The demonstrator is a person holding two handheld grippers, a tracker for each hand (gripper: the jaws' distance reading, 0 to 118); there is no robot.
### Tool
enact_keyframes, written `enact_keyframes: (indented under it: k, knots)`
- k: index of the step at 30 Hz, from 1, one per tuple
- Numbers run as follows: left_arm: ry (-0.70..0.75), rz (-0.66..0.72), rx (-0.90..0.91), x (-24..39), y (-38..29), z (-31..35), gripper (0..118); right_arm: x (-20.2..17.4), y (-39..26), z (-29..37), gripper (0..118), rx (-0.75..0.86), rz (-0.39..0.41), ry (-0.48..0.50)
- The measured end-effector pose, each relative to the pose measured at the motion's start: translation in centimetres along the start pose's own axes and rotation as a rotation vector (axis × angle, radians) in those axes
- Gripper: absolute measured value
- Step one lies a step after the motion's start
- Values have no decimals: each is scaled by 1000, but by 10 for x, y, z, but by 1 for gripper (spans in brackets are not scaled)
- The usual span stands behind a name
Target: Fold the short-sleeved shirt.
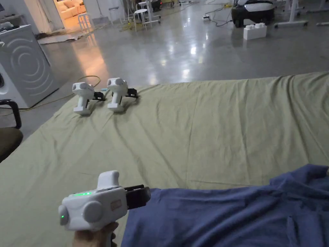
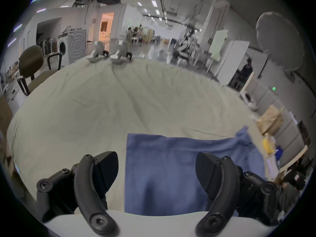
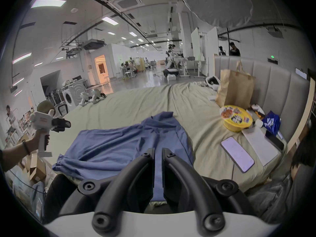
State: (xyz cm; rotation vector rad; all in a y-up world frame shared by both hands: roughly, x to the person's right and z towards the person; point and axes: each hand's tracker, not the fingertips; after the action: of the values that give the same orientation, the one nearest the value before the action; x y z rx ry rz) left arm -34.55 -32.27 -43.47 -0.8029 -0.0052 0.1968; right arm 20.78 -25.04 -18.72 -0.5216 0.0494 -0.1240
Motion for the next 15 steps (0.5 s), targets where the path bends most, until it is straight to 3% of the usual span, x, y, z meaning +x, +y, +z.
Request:
enact_keyframes:
  k: [5, 8, 12, 14, 15]
  knots:
    - [51, 103, -78, -15, 8, -75, 100, 14, -8, -8, 11, -50, -3, -74]
    - [83, 96, -116, -17, 3, -97, 78, 21, -11, -9, 10, -81, -9, -107]
    - [163, -1, -141, -3, 2, -93, 74, 29, -17, -16, 11, -122, -35, -121]
    - [180, -61, -149, 8, 3, -92, 57, 31, -17, -22, 11, -141, -45, -112]
    - [195, -90, -149, 15, 4, -93, 32, 33, -16, -26, 11, -149, -44, -106]
